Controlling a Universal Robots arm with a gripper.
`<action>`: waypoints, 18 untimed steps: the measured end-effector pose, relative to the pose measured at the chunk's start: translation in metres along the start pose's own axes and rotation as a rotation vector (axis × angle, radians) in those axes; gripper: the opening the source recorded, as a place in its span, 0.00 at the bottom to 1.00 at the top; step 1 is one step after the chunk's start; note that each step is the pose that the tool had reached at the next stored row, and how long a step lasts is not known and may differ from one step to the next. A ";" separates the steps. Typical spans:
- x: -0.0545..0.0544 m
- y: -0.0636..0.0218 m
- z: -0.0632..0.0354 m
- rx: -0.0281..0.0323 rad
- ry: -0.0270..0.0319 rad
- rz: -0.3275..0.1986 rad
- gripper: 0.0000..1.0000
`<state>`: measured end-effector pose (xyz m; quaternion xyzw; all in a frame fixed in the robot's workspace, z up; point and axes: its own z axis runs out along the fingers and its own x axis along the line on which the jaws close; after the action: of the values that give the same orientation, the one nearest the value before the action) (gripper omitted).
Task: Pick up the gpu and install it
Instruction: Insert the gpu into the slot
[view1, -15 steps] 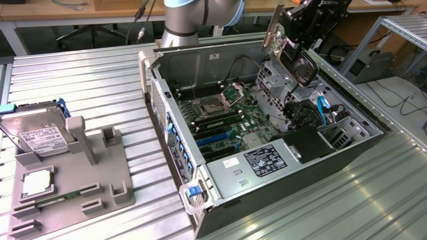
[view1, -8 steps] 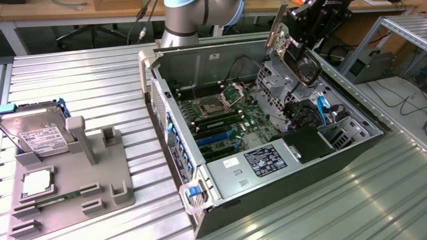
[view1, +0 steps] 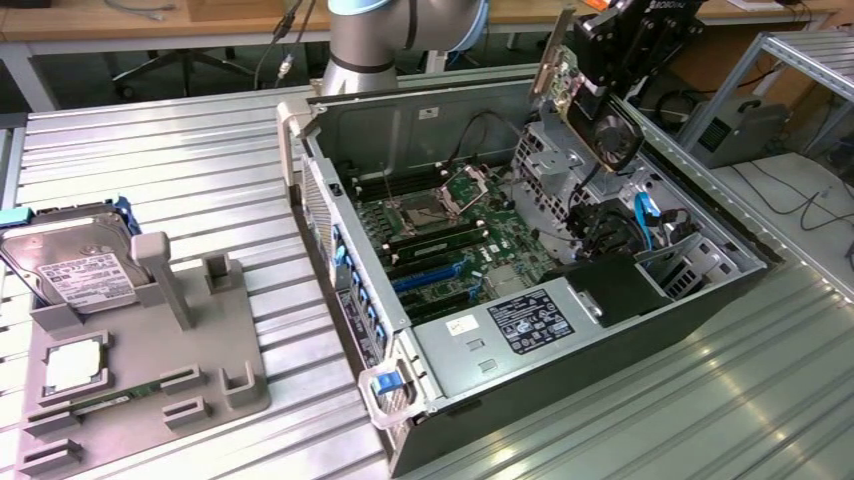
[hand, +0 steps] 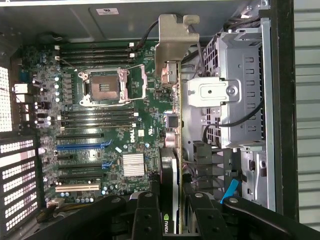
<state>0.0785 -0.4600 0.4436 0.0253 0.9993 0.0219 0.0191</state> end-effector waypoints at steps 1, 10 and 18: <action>0.000 0.0000 0.0000 0.0001 0.0000 0.000 0.27; 0.000 0.0000 0.0000 0.0235 0.0050 -0.143 0.27; 0.000 0.0000 0.0001 0.0534 0.0104 -0.303 0.27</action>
<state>0.0785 -0.4600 0.4435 -0.1255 0.9919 -0.0076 0.0164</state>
